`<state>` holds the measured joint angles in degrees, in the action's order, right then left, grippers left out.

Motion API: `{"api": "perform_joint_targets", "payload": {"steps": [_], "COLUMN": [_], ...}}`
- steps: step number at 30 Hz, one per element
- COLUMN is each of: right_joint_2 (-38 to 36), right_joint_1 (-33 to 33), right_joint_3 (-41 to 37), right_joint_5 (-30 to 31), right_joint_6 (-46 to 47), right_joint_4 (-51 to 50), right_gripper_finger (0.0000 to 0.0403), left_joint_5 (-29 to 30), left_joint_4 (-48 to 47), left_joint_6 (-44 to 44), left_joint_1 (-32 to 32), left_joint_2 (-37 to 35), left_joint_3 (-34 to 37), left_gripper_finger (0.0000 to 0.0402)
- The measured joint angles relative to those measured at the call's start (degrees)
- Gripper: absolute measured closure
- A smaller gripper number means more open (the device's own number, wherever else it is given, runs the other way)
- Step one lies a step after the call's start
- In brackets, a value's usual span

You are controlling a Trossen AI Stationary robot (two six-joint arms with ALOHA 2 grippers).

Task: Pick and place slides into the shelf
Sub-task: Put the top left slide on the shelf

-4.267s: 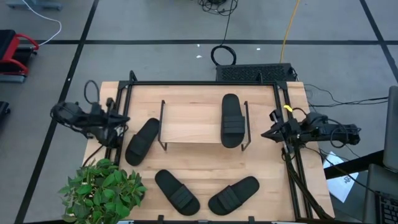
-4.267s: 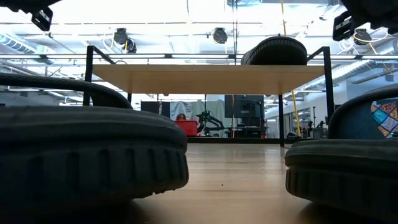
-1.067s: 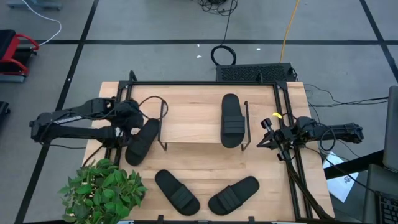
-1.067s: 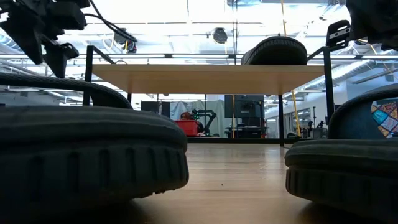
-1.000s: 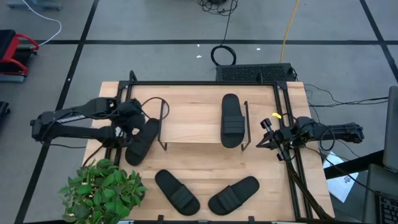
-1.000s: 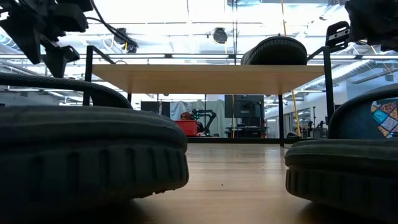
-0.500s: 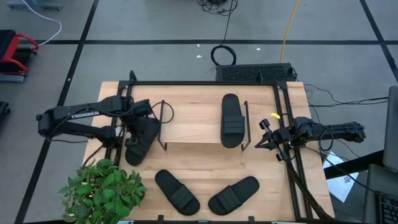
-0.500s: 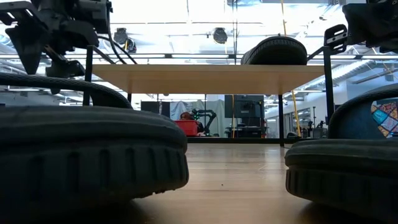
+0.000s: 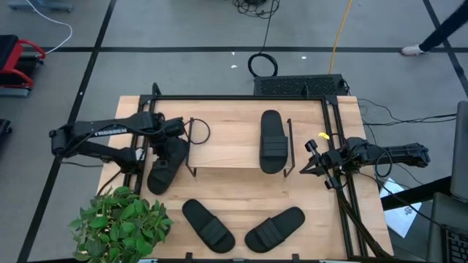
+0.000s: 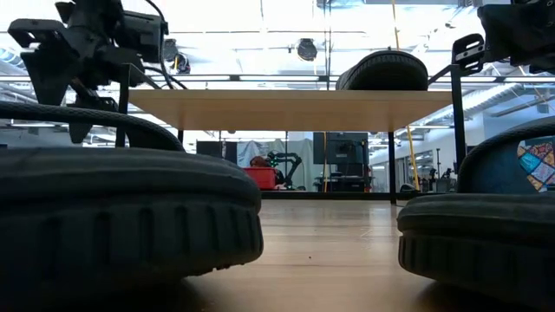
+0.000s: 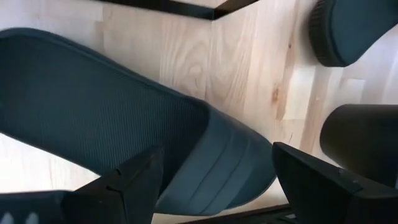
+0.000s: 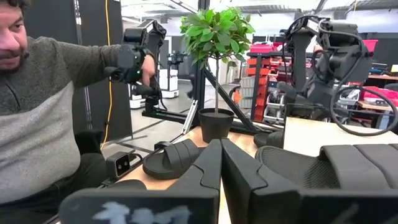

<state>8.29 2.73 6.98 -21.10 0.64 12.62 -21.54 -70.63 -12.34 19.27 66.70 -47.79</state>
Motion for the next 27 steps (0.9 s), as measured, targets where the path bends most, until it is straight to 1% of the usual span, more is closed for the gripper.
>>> {"api": "perform_joint_targets", "payload": {"steps": [5, 13, 22, 27], "right_joint_2": [0.0, 0.0, 0.0, 0.0], "right_joint_1": [0.0, 0.0, 0.0, 0.0], "right_joint_3": [0.0, 0.0, 0.0, 0.0], "right_joint_5": [0.0, 0.0, 0.0, 0.0], "right_joint_6": [0.2, 0.2, 0.2, 0.2], "right_joint_4": [0.0, 0.0, 0.0, 0.0], "right_gripper_finger": [0.0403, 0.0403, 0.0403, 0.0403], "left_joint_5": [0.6, 0.6, 0.6, 0.7], "left_joint_4": [0.0, -0.2, 0.1, 0.2], "left_joint_6": [0.4, 0.3, 0.4, 0.6], "left_joint_1": [0.0, -0.3, -2.6, -3.2], "left_joint_2": [3.6, 6.5, 11.7, 13.0], "left_joint_3": [0.0, 0.0, 0.0, -0.1], "left_gripper_finger": [0.0108, 0.0108, 0.0108, 0.0108]}}
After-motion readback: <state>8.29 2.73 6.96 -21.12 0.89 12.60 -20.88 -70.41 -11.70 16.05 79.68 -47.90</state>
